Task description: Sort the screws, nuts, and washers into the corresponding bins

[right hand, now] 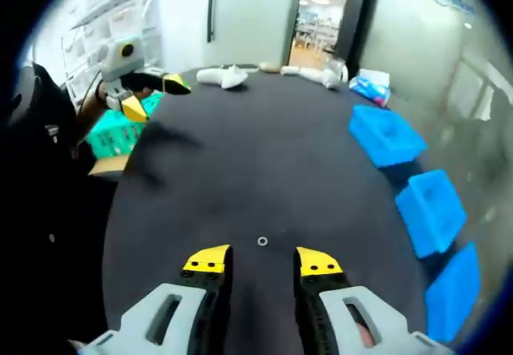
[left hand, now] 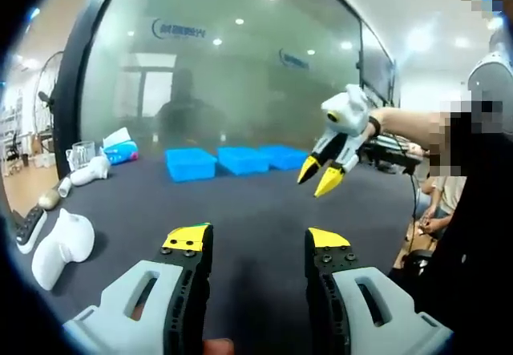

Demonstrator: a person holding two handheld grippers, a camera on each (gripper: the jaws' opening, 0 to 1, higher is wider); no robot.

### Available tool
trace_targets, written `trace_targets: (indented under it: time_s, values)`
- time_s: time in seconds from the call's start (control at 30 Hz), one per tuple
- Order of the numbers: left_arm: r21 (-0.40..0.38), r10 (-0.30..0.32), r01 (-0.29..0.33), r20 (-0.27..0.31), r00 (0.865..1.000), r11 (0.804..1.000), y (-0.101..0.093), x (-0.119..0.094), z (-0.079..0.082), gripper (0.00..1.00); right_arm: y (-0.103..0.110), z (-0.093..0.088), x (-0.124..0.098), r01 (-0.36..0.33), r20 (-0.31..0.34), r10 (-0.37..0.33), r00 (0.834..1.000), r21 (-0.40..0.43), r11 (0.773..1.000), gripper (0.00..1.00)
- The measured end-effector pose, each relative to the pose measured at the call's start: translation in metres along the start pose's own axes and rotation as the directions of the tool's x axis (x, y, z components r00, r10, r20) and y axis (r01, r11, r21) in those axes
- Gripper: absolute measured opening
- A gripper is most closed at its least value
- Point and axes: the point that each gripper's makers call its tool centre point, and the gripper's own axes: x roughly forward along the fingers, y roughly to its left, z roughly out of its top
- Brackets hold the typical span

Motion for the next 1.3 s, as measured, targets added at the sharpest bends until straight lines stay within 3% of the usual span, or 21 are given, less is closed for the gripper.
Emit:
trace_targets:
  time_s: [0.33,1.03,1.1,1.17,1.3]
  values:
    - [-0.016,0.008,-0.008,0.007,1.000,1.000,0.005,-0.002,-0.003,0.45,0.009,-0.001,0.025,-0.056,-0.057,0.055,0.997,-0.014,0.998,0.26]
    - [-0.021,0.012,-0.012,0.005,1.000,1.000,0.007,-0.002,-0.005,0.45,0.005,-0.010,0.036,-0.077,-0.074,0.079,0.994,0.038,0.996,0.14]
    - [-0.018,0.009,-0.009,0.003,1.000,1.000,0.006,-0.001,-0.005,0.45,0.003,-0.010,0.036,-0.077,-0.068,0.082,0.994,0.071,0.994,0.11]
    - [-0.017,0.006,-0.006,0.002,1.000,1.000,0.005,-0.001,-0.005,0.45,0.002,-0.011,0.035,-0.060,-0.075,0.065,0.995,0.058,0.997,0.05]
    - [-0.018,0.007,-0.007,0.001,1.000,1.000,0.005,-0.001,-0.005,0.45,0.005,-0.011,0.036,-0.049,-0.085,0.050,0.995,0.018,0.999,0.04]
